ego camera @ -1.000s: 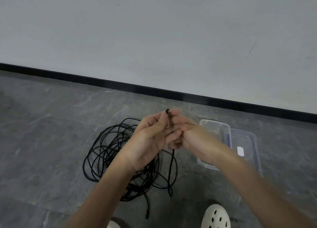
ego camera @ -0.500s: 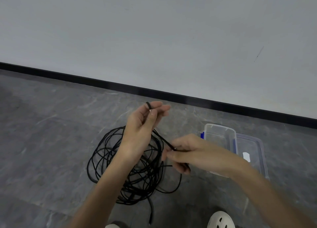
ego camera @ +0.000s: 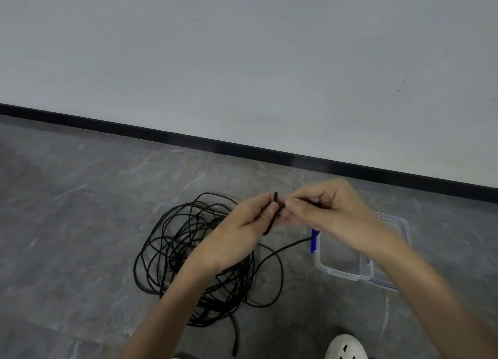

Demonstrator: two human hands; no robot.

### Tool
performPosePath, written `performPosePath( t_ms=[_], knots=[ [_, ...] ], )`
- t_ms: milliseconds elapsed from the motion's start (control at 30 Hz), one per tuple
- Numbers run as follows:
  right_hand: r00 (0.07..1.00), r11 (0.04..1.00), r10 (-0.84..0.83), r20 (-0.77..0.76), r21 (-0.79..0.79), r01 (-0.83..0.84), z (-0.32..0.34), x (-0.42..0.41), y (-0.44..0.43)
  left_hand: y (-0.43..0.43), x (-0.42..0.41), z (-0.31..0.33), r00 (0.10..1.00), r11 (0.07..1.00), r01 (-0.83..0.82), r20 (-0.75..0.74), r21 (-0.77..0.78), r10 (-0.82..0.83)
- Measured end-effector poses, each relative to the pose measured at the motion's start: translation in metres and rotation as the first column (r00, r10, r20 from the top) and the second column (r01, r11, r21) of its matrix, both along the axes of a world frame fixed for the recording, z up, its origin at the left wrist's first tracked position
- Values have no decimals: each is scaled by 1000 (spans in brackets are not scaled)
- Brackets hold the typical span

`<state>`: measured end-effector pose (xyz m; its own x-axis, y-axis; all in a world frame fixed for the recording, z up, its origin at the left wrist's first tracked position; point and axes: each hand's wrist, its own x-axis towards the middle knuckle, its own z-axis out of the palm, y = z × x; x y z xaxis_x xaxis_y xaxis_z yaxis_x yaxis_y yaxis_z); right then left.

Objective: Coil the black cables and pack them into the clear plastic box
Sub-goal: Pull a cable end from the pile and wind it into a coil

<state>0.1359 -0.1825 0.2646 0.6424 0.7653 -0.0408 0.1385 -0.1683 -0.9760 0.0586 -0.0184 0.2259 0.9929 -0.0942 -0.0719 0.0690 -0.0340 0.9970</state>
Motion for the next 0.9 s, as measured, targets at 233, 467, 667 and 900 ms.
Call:
performPosePath(
  t_ms=[233,467,667,900],
  knots=[
    [980,981,-181,88,86,174,-3,9,-2,-8,0,7,990,949,89,-74,-302,-117],
    [979,977,-205,12,63,204,-10,13,1,-11,-3,12,983,926,129,-74,-355,-166],
    [993,994,-111,-40,-13,111,-15,15,3,-9,-5,14,986,899,137,-29,-416,-164],
    [944,996,-85,-319,-39,77,-18,0,16,-3,-3,15,998,870,59,0,-490,-68]
  ],
)
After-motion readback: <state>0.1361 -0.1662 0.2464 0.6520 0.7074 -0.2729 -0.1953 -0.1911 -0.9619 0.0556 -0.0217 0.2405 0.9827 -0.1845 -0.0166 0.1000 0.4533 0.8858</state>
